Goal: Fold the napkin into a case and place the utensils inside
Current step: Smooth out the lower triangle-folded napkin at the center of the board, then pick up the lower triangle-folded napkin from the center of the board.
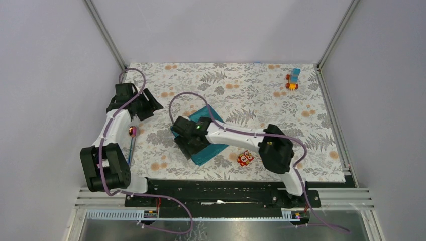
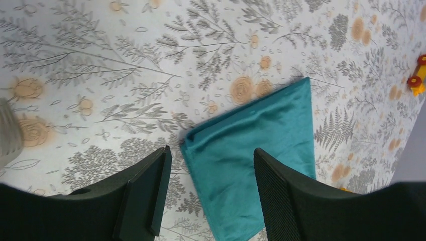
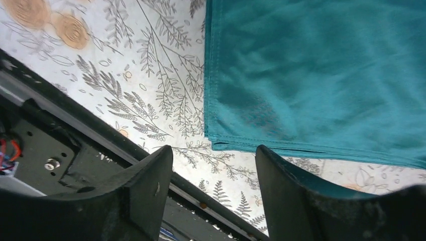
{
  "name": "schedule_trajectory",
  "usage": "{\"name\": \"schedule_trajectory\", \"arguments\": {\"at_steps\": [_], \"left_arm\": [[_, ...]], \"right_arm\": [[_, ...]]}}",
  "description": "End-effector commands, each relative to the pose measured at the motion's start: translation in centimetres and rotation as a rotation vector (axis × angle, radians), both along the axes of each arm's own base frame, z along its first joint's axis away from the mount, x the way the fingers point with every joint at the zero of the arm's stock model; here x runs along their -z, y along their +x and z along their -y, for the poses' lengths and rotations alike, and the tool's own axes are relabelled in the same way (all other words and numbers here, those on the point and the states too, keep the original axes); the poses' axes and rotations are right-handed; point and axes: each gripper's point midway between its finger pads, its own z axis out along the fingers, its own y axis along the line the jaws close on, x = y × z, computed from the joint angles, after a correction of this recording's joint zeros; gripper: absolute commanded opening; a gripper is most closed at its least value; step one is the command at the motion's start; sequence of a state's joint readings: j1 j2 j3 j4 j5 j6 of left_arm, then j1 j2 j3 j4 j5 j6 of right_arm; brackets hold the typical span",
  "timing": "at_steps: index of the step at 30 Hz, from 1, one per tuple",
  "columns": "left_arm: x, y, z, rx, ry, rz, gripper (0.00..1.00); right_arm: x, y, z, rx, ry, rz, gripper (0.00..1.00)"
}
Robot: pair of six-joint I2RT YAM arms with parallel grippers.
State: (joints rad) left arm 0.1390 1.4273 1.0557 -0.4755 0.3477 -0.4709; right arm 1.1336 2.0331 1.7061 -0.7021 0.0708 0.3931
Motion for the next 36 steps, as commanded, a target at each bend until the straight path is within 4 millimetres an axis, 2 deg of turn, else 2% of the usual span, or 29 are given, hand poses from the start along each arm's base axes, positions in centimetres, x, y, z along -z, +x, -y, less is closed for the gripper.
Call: {"name": "schedule_trajectory", "arguments": {"at_steps": [1,3,8,12,16,23,27,33,36], "left_arm": [[-0.7,-0.5,-0.9,-0.023,0.003,0.066,0.67],[-0.1,-0.9,-0.9,-0.025,-0.010,0.055,0.67],[-0.3,-0.9,-0.7,-0.016,-0.050,0.063,0.66],[-0.5,-0.9,-0.5,-0.008,-0.071,0.073,0.66],[-0.6,-0.9,-0.5,-0.006,-0.075,0.080,0.66],[-0.6,-1.0,-0.5,-0.007,-0.083,0.084,0.66],[-0.6,-1.0,-0.5,-0.006,-0.086,0.083,0.66],[-0.6,-1.0,-0.7,-0.007,-0.085,0.085,0.66],[-0.6,-1.0,-0.8,-0.011,-0.085,0.085,0.66]], "right_arm": [[1.9,-1.4,0.9,0.018,-0.151,-0.046,0.66],[2.8,-1.8,0.6,0.001,-0.188,-0.051,0.65],[4.6,-1.9,0.4,-0.013,-0.246,-0.063,0.58],[5.7,-1.7,0.8,-0.020,-0.285,-0.053,0.59],[6.3,-1.7,0.9,-0.028,-0.310,-0.059,0.60],[5.9,-2.6,0.2,-0.071,-0.329,-0.059,0.66],[6.6,-2.7,0.4,-0.077,-0.350,-0.071,0.66],[8.7,-3.0,1.1,-0.076,-0.409,-0.093,0.61],[9.7,-3.1,1.6,-0.081,-0.437,-0.102,0.54]]}}
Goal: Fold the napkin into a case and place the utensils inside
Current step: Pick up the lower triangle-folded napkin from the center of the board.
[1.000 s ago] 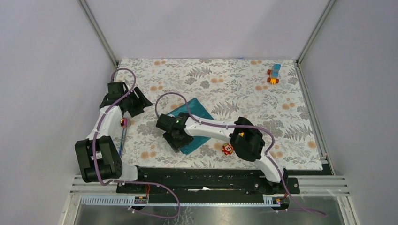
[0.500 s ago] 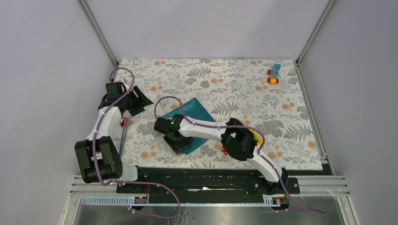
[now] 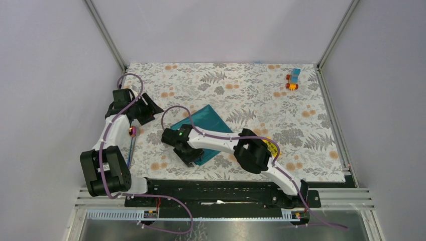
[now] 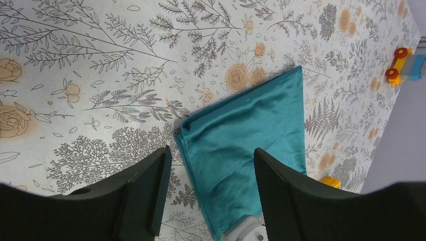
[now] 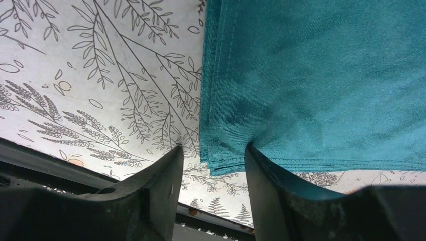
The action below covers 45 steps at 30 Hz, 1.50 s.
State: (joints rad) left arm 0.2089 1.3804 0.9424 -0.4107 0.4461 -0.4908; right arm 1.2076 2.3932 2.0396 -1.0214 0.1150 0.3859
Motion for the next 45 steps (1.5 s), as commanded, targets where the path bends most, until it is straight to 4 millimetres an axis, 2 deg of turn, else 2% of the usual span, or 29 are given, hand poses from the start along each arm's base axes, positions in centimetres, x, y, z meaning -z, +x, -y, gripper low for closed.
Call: {"name": "schedule_trajectory", "arguments": {"at_steps": [1,6,9,13,16,21,24,28,31,34,38,45], "left_arm": [[-1.8,0.5,-0.2,0.005,0.001,0.078,0.66],[-1.7,0.5,-0.3,0.004,0.000,0.077,0.66],[-1.6,0.5,-0.3,0.003,-0.001,0.075,0.66],[-1.4,0.5,-0.3,0.002,0.001,0.070,0.66],[-1.1,0.4,-0.4,0.001,0.003,0.063,0.66],[-0.6,0.3,-0.1,0.006,-0.009,0.049,0.67],[-0.3,0.0,0.5,0.015,-0.053,0.026,0.68],[-0.2,-0.8,2.6,0.038,-0.198,0.001,0.69],[0.9,-1.8,3.9,0.034,-0.301,-0.027,0.70],[2.6,-2.5,4.4,-0.001,-0.354,-0.053,0.71],[4.6,-3.1,4.8,-0.030,-0.395,-0.077,0.71],[6.1,-3.1,5.2,-0.054,-0.453,-0.073,0.73]], "right_arm": [[2.6,-0.2,1.8,-0.020,-0.111,-0.004,0.51],[3.9,0.1,2.4,-0.039,-0.134,0.012,0.32],[3.8,0.5,2.2,-0.048,-0.107,0.033,0.24],[3.1,1.6,2.2,-0.059,-0.093,0.066,0.12],[1.4,2.4,1.1,-0.079,-0.032,0.104,0.00],[-2.8,3.3,-1.0,-0.070,0.149,0.127,0.00],[-4.7,3.9,-1.0,0.004,0.286,0.069,0.00],[-6.4,4.2,-0.6,0.094,0.474,-0.046,0.00],[-7.3,4.8,0.0,0.141,0.579,-0.095,0.00],[-8.4,5.6,0.5,0.179,0.674,-0.125,0.00],[-8.5,6.6,1.9,0.234,0.732,-0.167,0.00],[-8.9,8.0,4.3,0.285,0.789,-0.166,0.00]]}}
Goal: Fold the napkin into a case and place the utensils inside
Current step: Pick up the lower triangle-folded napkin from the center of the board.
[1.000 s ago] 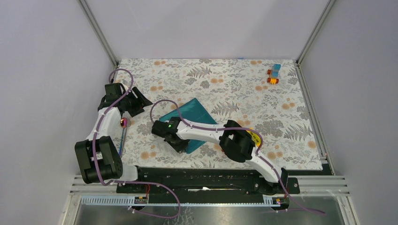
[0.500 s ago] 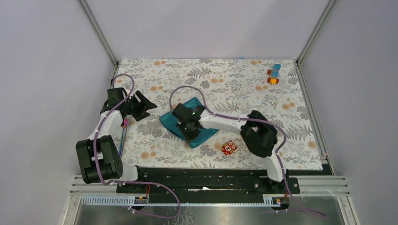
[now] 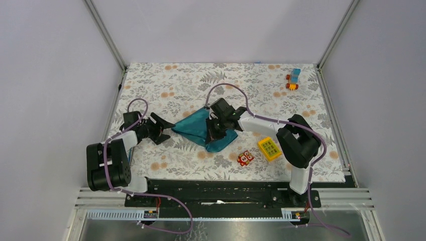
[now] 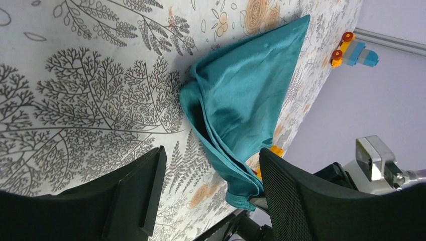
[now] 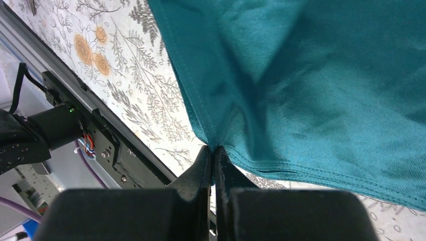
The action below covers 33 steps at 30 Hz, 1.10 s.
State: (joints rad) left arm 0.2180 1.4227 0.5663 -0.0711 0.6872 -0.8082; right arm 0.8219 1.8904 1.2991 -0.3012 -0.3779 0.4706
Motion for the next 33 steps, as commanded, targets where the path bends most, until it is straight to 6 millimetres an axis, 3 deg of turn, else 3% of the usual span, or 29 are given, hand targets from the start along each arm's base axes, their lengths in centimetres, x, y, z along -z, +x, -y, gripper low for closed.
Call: {"name": "schedule_trajectory", "arguments": {"at_steps": [1,8,19,28,33], "left_arm": [[-0.9,1.9,0.2,-0.017,-0.051,0.099,0.74],[0.4,3.2,-0.1,-0.020,-0.043,0.089,0.73],[2.4,3.4,1.4,0.032,-0.017,0.046,0.63],[1.8,4.2,1.2,0.040,0.006,0.060,0.37],[1.0,4.5,0.9,0.065,0.034,0.061,0.26]], "right_arm": [[-3.6,1.1,0.2,0.026,0.139,0.026,0.00],[-3.9,1.8,1.1,0.054,0.172,0.019,0.00],[-4.0,2.7,1.5,0.067,0.194,0.015,0.00],[-3.7,2.0,1.5,0.040,0.202,-0.006,0.00],[-2.4,-0.3,1.4,-0.023,0.173,-0.021,0.00]]}}
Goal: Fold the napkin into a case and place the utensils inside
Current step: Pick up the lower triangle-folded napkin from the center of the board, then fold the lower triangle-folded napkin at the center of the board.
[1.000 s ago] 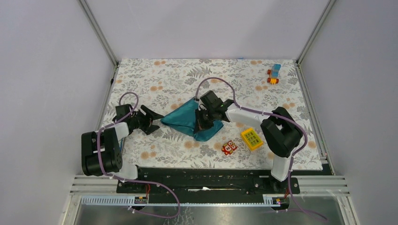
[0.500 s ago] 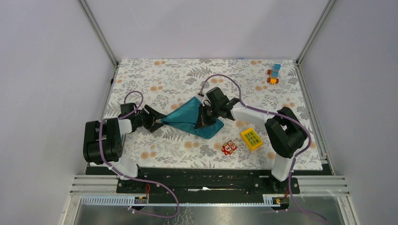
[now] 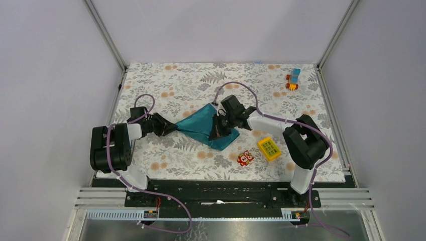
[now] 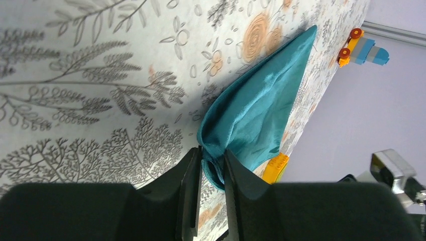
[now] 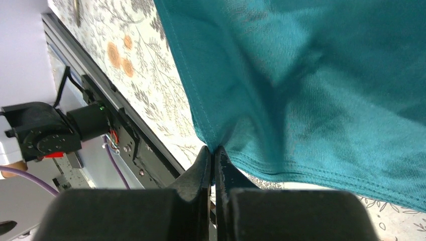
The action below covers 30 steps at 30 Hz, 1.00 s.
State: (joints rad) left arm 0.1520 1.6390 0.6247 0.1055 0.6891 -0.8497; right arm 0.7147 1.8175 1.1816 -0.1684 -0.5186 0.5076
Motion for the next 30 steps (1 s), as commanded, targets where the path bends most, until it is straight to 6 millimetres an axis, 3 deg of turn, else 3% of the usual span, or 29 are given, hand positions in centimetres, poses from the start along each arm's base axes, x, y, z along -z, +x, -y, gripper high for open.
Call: {"name": "schedule_trajectory", "arguments": {"at_steps": [1,5,9,17,24,30], "left_arm": [[-1.6,1.5,-0.7,0.026,0.063,0.066,0.25],[-1.8,1.0,-1.1,0.039,0.080,0.041,0.18],[-1.9,0.1,-1.9,0.047,0.117,0.012,0.10],[-2.9,0.1,-3.7,0.020,0.180,-0.023,0.02],[-3.7,0.9,-4.1,-0.052,0.273,-0.068,0.00],[-4.3,1.8,-3.0,-0.115,0.425,-0.104,0.00]], "right_arm": [[-0.6,-2.6,-0.6,-0.092,0.022,0.021,0.00],[0.0,-5.4,-1.7,-0.165,0.031,0.003,0.00],[-0.8,-7.6,-3.2,-0.195,0.131,-0.062,0.00],[-2.2,-8.2,-5.6,-0.192,0.289,-0.107,0.00],[-2.0,-8.5,-5.3,-0.188,0.339,-0.142,0.00],[-1.0,-8.4,-4.4,-0.158,0.351,-0.175,0.00]]}}
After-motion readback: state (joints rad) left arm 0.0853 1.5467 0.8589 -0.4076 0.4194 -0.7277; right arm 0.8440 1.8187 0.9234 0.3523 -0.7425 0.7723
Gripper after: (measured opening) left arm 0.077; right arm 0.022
